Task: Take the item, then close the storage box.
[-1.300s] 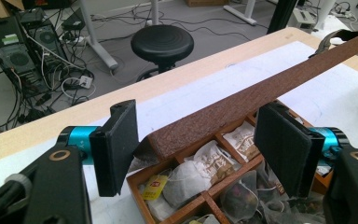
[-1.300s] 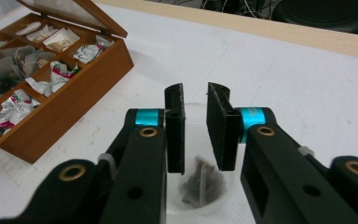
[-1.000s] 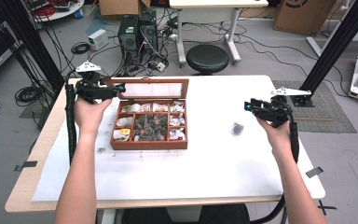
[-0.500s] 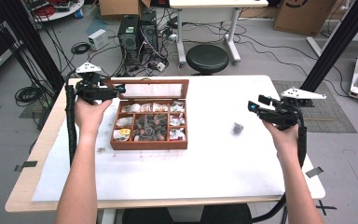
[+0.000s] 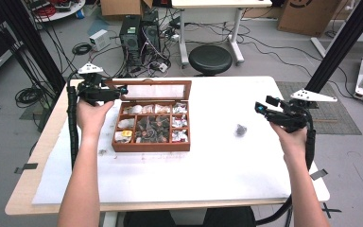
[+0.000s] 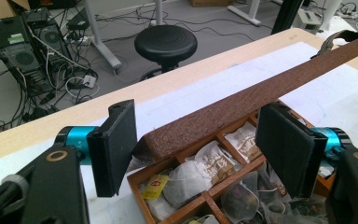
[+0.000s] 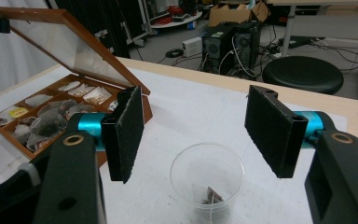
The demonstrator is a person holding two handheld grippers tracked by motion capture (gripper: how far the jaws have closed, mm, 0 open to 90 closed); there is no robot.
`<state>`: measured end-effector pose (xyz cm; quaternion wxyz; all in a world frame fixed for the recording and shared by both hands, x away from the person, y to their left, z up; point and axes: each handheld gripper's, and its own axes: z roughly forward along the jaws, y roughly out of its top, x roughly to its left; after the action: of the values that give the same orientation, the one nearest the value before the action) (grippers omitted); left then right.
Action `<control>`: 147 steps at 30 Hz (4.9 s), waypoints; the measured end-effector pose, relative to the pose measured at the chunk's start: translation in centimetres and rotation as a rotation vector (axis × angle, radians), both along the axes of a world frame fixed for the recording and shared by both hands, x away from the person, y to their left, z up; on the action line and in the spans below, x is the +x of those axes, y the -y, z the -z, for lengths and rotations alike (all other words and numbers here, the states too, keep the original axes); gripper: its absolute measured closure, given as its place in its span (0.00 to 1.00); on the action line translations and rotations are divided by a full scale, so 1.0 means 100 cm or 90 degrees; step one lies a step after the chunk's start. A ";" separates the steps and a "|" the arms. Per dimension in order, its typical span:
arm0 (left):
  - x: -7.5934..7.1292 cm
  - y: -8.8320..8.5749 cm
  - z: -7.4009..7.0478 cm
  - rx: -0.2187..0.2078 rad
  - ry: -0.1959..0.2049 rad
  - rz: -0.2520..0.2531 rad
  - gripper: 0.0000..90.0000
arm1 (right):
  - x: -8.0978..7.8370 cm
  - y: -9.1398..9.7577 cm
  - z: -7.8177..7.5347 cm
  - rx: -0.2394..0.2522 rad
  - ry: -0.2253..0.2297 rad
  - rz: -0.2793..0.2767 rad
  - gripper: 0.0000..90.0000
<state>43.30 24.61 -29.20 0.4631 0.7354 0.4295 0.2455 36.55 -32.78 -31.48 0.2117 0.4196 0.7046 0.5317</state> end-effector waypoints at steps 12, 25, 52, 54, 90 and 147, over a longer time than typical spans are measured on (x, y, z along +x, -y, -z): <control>0.000 0.000 0.000 0.000 -0.002 0.000 0.32 | 0.000 0.005 0.001 0.008 -0.003 0.004 0.42; 0.000 0.000 0.000 0.001 -0.002 0.003 0.32 | 0.004 0.008 0.002 0.014 -0.006 0.004 0.41; -0.001 0.000 0.000 0.003 -0.006 0.002 0.32 | 0.005 0.005 -0.001 0.016 -0.005 -0.002 0.38; -0.001 0.001 0.000 0.003 -0.006 0.002 0.32 | 0.005 0.006 -0.002 0.021 -0.001 -0.002 0.38; -0.019 0.012 0.003 0.048 -0.017 -0.046 0.28 | 0.010 0.003 -0.008 0.043 0.012 -0.010 0.36; -0.056 -0.001 0.032 -0.139 -0.086 -0.109 0.33 | 0.009 -0.002 -0.010 0.049 0.020 -0.015 0.36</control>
<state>37.75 24.72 -32.35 0.4877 0.6560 0.5453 0.1858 37.43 -32.56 -30.48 0.2001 0.4109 0.6852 0.5671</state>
